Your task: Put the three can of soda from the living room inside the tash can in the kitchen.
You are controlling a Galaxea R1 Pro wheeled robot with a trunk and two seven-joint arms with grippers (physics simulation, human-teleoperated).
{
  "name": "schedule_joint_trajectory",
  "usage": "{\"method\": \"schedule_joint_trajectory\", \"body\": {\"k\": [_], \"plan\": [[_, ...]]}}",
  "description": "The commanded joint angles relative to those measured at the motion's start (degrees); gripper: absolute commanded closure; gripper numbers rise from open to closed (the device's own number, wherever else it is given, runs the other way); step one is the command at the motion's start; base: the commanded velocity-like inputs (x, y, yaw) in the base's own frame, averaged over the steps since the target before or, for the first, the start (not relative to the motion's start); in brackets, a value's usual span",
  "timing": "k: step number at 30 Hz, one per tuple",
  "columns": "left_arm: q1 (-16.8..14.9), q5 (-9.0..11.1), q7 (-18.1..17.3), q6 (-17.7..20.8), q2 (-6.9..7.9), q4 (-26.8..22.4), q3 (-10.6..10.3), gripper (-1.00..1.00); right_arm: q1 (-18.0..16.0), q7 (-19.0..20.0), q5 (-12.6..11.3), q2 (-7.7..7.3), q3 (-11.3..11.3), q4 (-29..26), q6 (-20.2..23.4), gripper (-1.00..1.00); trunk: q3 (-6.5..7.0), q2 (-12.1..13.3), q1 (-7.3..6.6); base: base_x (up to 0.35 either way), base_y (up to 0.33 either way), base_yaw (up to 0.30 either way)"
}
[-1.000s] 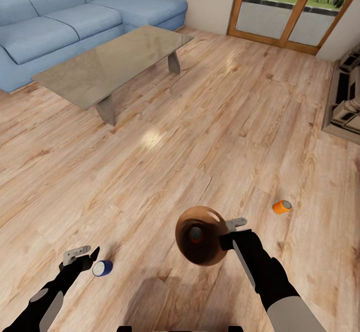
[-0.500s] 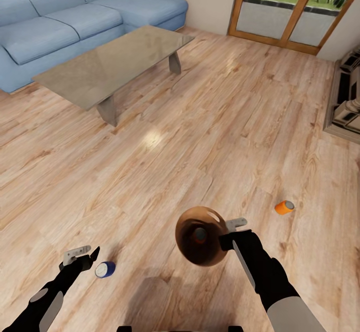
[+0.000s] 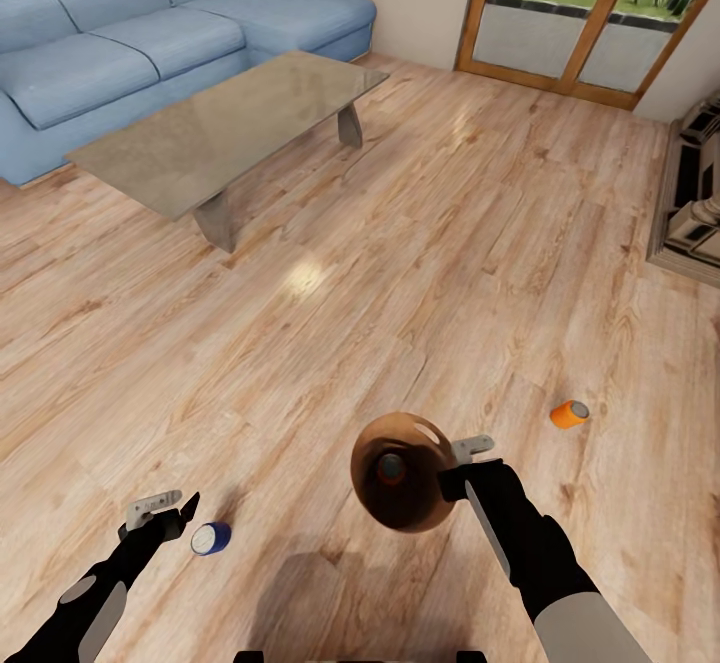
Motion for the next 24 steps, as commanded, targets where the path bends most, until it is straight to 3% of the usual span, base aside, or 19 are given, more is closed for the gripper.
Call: {"method": "schedule_joint_trajectory", "body": {"k": [1, 12, 18, 24], "plan": [[0.0, 0.0, 0.0, 0.0, 0.0, 0.0, 0.0, -1.0, 0.0, 0.1, -0.8, 0.0, 0.0, 0.0, 0.0, 1.0, 0.0, 0.0, 0.0, 0.0, 0.0, 0.0], [0.0, -0.1, 0.5, 0.0, 0.07, 0.6, 0.2, -1.0, 0.0, 0.1, -0.8, 0.05, 0.0, 0.2, 0.0, 1.0, 0.0, 0.0, 0.0, 0.042, 0.0, 0.0], [-0.1, -0.1, 4.3, 0.0, 0.02, 0.9, -0.1, -1.0, 0.0, 0.1, -0.8, 0.07, 0.0, 0.2, 0.0, 1.0, 0.0, 0.0, 0.0, 0.048, 0.0, 0.0], [0.0, -0.1, 5.6, 0.1, -0.03, 1.0, -0.2, -1.0, 0.0, 0.1, -0.8, 0.08, 0.0, 0.2, 0.0, 1.0, 0.0, 0.0, 0.0, 0.01, 0.0, 0.0]]}}
